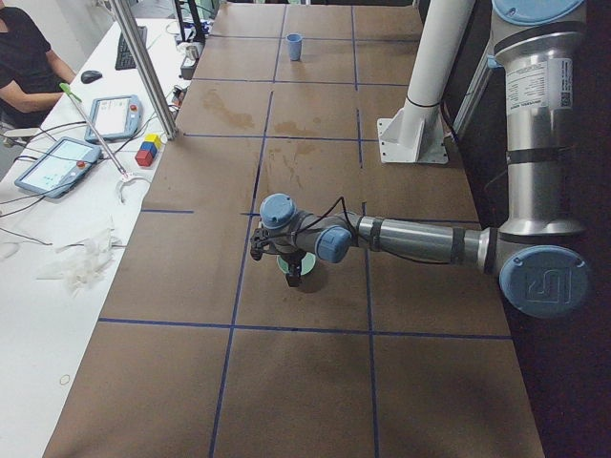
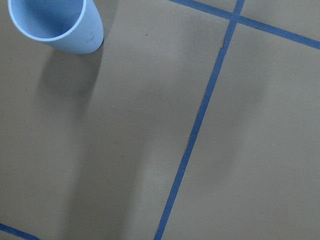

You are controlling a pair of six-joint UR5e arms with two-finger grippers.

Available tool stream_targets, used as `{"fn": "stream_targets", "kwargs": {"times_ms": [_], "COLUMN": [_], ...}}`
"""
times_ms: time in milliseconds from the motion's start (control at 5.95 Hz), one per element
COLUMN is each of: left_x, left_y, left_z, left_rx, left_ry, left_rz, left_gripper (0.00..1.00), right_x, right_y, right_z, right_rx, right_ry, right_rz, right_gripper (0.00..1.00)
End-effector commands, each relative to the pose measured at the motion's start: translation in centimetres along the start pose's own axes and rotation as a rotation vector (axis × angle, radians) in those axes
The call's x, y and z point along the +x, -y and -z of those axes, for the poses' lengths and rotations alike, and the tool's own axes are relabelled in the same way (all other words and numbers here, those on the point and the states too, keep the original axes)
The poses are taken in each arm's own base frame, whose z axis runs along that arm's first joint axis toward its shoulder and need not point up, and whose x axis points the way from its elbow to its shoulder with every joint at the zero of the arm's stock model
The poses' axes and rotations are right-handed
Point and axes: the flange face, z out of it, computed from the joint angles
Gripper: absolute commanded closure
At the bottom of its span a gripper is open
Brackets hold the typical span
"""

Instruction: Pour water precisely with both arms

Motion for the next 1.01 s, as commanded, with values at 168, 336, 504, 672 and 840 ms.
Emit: {"fn": "stream_targets", "kwargs": {"times_ms": [168,336,504,672,840], "left_x": [-1.6,-1.8,-1.4,-0.9,-1.2], "left_y": [1.9,2.9,3.4,3.4,3.2], "left_z": [-3.5,-4.1,-4.0,-4.6,-5.2], "left_rx": [-0.006,-0.013,-0.008,-0.019,-0.03], "left_ry": [0.012,0.013,0.011,0.012,0.016], "left_rz": [0.015,0.022,0.059,0.062,0.068], "left_gripper": [0.0,0.01,0.03,0.06,0.12], "right_x": [0.0,-0.1,-0.1,-0.2,-0.2], "right_y": [0.0,0.1,0.1,0.1,0.1], "right_z": [0.1,0.1,0.2,0.2,0.2], "right_rx": [0.003,0.009,0.011,0.012,0.012], "right_ry": [-0.001,-0.001,-0.001,-0.002,-0.002], "right_rz": [0.008,0.013,0.015,0.016,0.016], "right_gripper": [0.0,0.0,0.0,0.0,0.0]}}
